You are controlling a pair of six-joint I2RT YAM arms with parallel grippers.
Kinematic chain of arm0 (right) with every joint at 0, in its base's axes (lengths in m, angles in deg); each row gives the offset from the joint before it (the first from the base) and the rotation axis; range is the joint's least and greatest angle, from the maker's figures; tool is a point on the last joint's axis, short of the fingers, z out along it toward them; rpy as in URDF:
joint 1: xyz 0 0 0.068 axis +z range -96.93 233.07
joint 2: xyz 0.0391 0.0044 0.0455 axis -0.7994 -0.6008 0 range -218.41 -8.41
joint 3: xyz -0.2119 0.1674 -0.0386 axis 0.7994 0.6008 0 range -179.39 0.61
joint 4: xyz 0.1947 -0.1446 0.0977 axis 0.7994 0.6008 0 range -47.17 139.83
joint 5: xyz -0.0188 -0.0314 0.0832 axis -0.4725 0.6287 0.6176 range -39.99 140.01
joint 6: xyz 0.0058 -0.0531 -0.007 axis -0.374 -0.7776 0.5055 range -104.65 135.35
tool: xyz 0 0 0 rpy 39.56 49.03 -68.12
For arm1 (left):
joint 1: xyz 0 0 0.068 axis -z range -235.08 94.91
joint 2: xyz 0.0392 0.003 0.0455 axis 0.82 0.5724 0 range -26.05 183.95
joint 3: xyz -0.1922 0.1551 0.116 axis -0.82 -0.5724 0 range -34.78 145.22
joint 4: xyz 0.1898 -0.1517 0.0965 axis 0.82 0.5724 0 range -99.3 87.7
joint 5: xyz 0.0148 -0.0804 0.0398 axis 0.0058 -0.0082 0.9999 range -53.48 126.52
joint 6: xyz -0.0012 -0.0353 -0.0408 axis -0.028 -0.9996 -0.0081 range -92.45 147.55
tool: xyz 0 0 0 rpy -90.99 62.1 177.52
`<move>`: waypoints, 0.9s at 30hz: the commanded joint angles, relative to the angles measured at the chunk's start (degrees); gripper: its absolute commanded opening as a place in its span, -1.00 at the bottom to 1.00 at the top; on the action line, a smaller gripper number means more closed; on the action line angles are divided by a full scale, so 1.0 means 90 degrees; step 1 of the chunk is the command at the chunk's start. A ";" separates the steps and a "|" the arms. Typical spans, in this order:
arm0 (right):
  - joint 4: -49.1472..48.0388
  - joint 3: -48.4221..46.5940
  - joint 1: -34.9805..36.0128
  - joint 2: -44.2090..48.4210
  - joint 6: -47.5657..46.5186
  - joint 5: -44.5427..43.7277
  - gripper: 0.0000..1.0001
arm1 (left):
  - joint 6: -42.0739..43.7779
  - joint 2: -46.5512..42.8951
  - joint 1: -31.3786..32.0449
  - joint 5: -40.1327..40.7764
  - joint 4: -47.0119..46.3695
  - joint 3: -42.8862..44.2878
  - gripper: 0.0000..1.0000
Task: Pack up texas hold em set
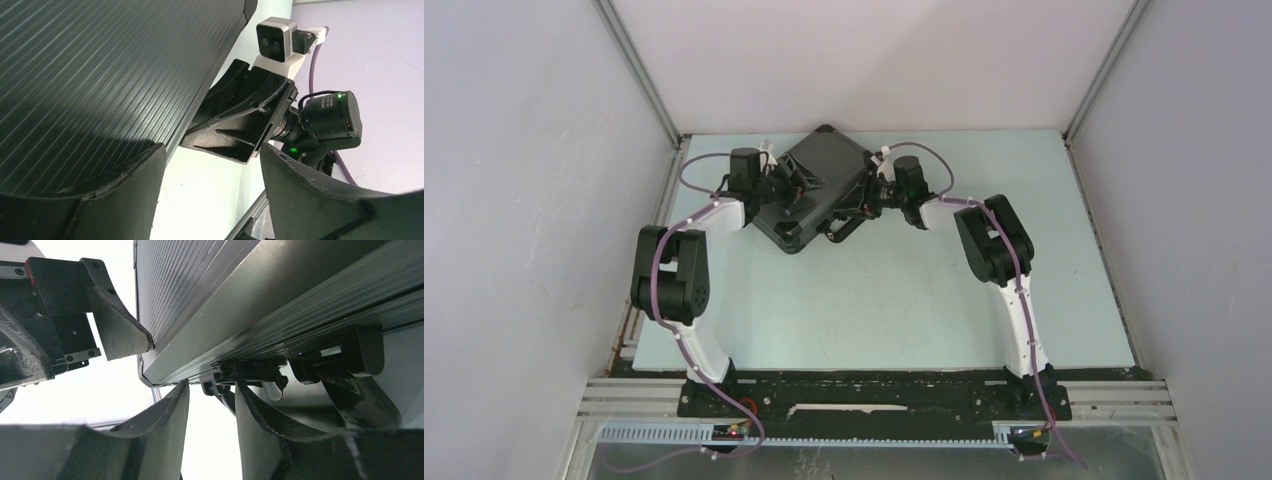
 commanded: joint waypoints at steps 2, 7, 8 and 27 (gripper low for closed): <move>-0.1232 0.0186 0.0142 0.0553 0.0133 -0.0312 -0.08 | 0.0027 0.0080 -0.0018 0.0124 0.0864 -0.0421 0.52; -0.2272 0.0628 0.0010 0.0704 0.0760 -0.0265 -0.13 | 0.0009 0.0039 -0.0030 0.0119 0.0851 -0.0430 0.52; -0.2425 0.0653 -0.0015 0.0701 0.0870 -0.0232 -0.13 | 0.0008 0.0031 -0.0039 0.0121 0.0845 -0.0431 0.52; 0.1971 0.0661 0.0193 0.1802 -0.1336 -0.2373 -0.03 | -0.0246 0.0030 -0.0057 -0.0006 0.0586 -0.0572 0.51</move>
